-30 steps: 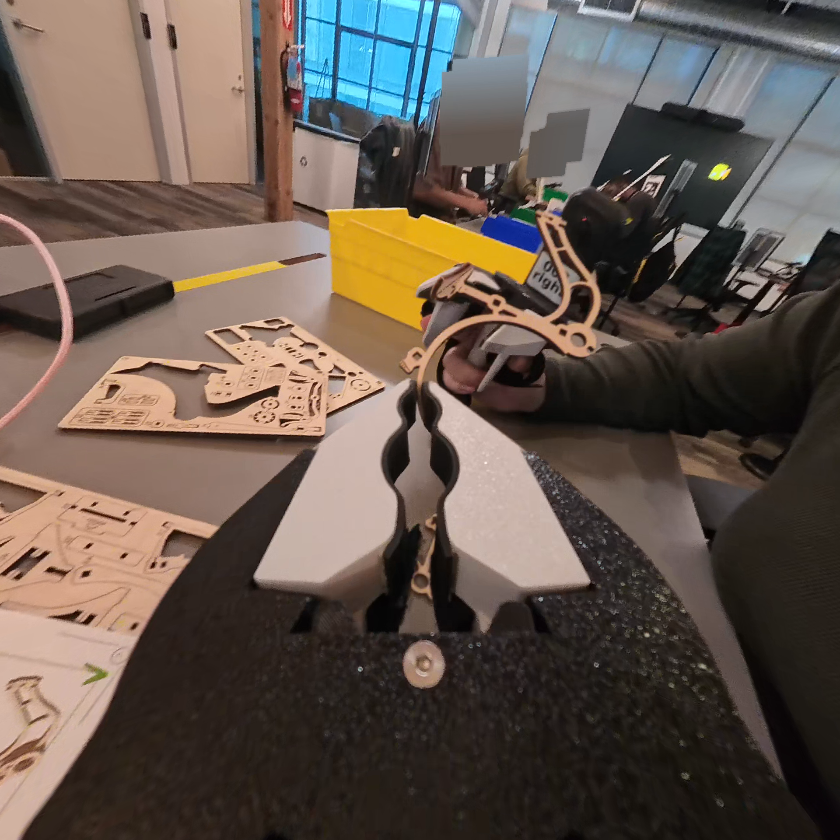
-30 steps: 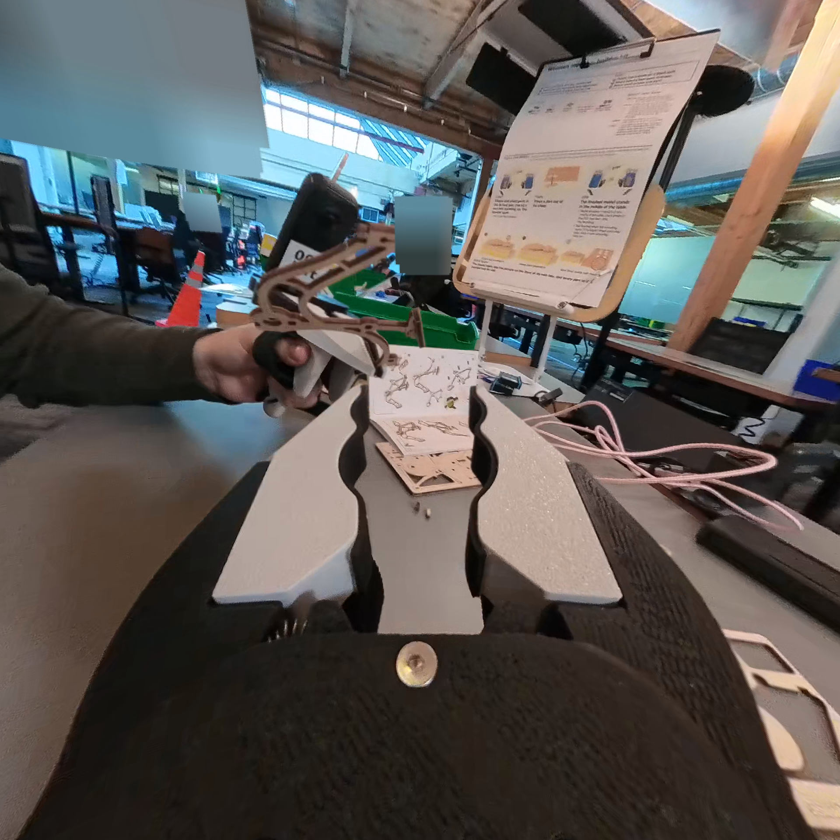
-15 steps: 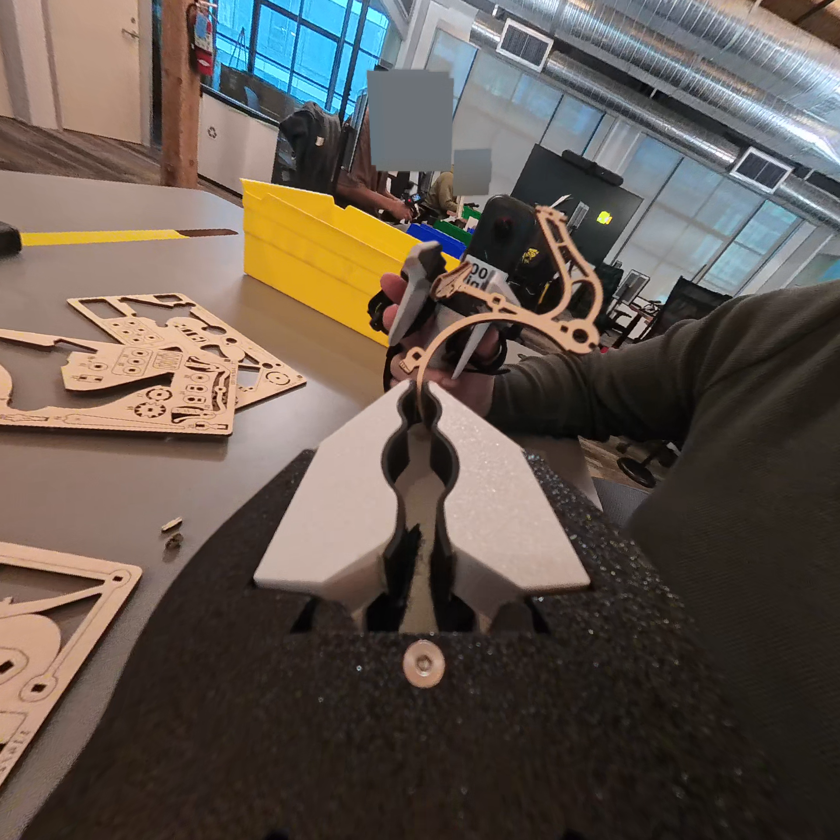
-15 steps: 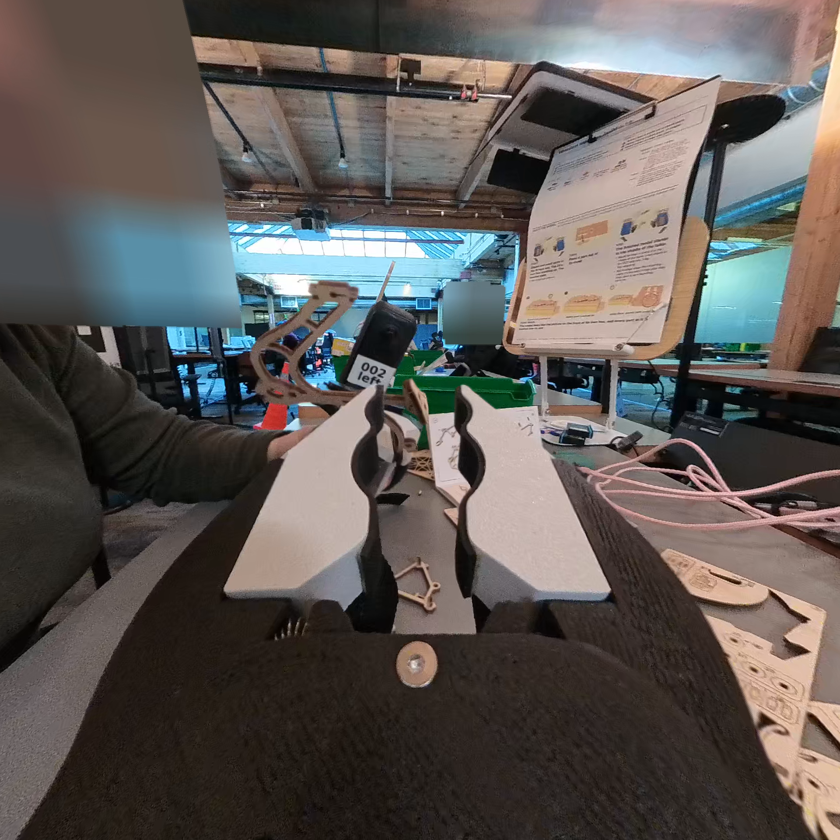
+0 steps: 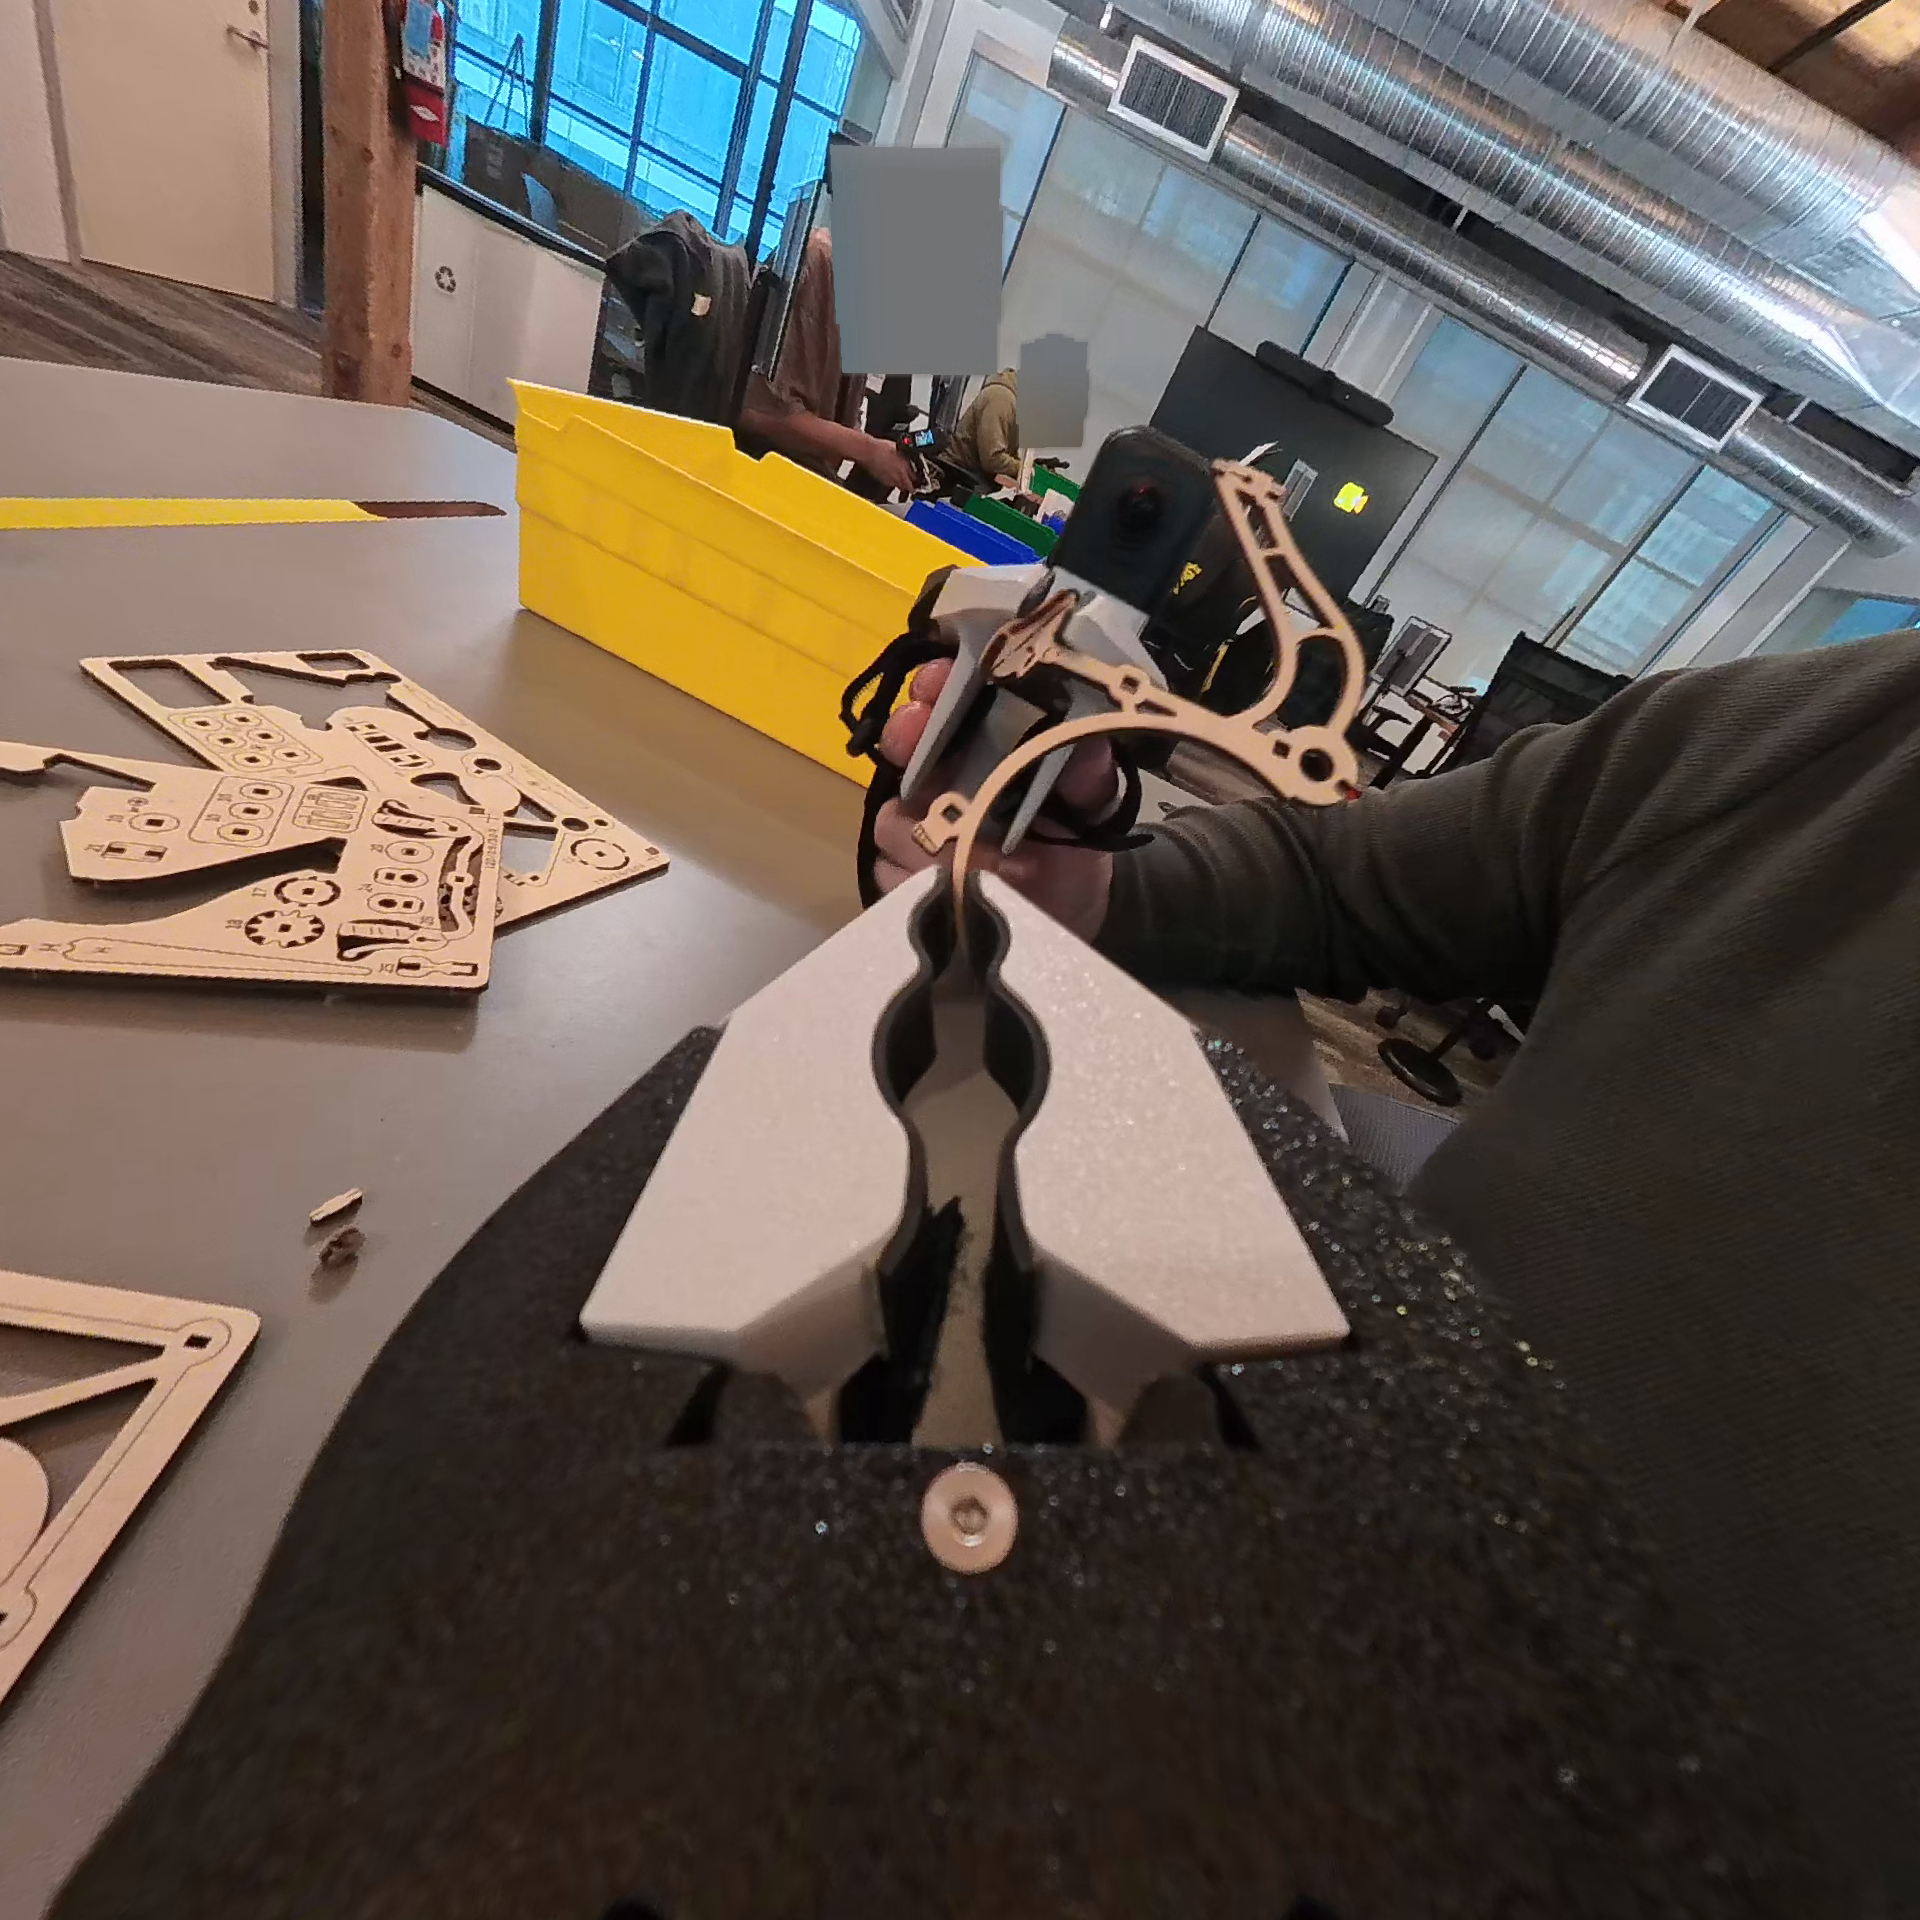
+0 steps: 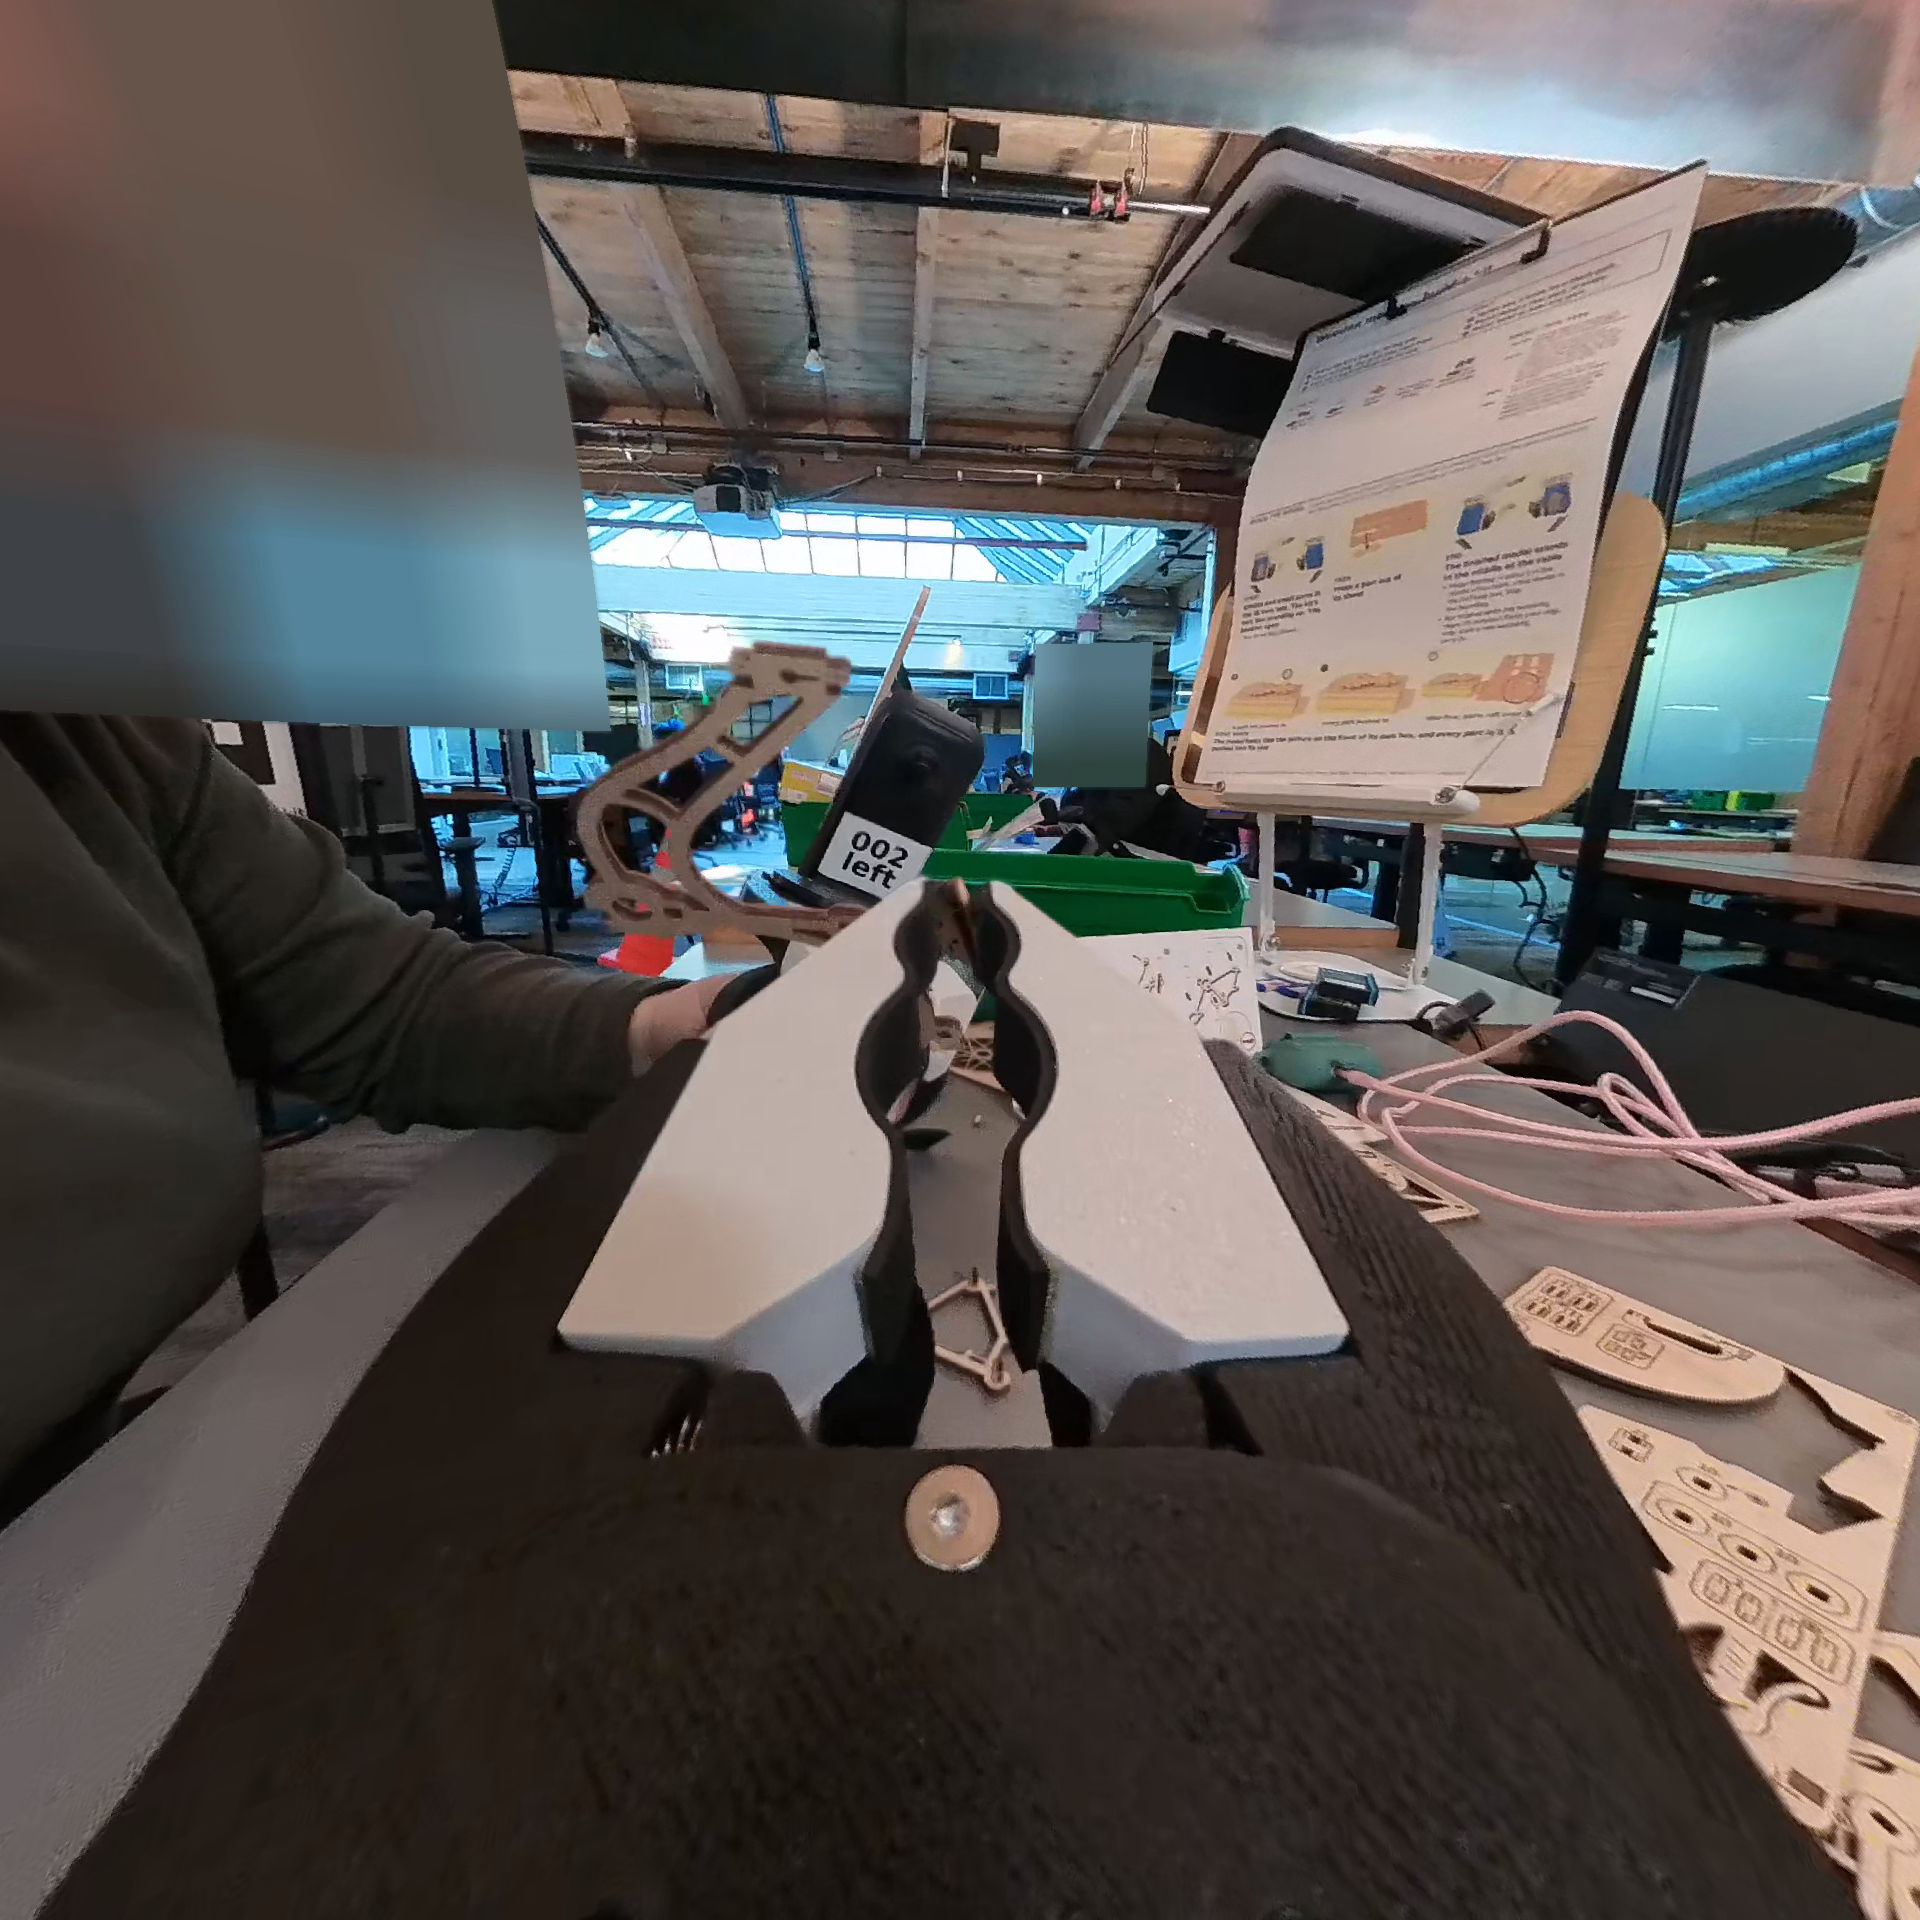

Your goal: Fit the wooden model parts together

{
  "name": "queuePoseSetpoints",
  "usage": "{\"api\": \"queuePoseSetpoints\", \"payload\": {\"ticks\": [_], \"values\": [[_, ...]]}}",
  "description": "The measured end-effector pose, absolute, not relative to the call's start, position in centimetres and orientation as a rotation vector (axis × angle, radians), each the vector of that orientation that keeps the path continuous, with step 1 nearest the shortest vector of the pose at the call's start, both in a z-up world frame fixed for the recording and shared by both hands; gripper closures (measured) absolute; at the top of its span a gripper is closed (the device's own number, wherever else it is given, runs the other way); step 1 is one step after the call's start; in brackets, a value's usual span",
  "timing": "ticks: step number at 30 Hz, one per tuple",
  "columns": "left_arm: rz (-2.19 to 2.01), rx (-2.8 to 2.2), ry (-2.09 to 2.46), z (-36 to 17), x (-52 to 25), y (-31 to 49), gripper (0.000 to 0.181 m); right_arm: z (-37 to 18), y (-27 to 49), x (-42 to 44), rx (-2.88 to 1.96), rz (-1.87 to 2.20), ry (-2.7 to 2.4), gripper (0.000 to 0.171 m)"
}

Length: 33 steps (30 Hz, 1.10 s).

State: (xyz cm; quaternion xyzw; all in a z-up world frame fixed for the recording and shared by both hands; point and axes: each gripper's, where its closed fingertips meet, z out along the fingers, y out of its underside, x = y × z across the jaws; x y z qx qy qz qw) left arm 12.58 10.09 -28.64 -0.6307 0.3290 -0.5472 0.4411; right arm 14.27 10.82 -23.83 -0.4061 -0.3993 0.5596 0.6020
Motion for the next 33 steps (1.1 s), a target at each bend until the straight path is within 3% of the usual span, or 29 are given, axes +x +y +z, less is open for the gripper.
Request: {"api": "queuePoseSetpoints", "payload": {"ticks": [11,14,15,28,33], "values": [[-1.371,-1.505,0.859,-28.0,12.7,9.3,0.181,-23.4,10.3,14.4,-0.906,1.321,-0.938,0.167],[-1.321,-1.443,0.88,-26.9,12.6,9.1,0.15,-23.3,9.5,14.5,-0.886,1.447,-0.949,0.167],[-1.304,-1.411,0.894,-26.5,12.6,8.9,0.148,-23.3,9.2,14.5,-0.88,1.497,-0.954,0.168],[-0.961,-1.232,1.161,-26.1,13.9,6.1,0.171,-24.4,6.2,13.3,-0.848,1.647,-1.137,0.167],[-0.888,-1.221,1.195,-26.4,14.1,5.9,0.171,-24.6,5.7,13.1,-0.838,1.65,-1.165,0.167]]}}
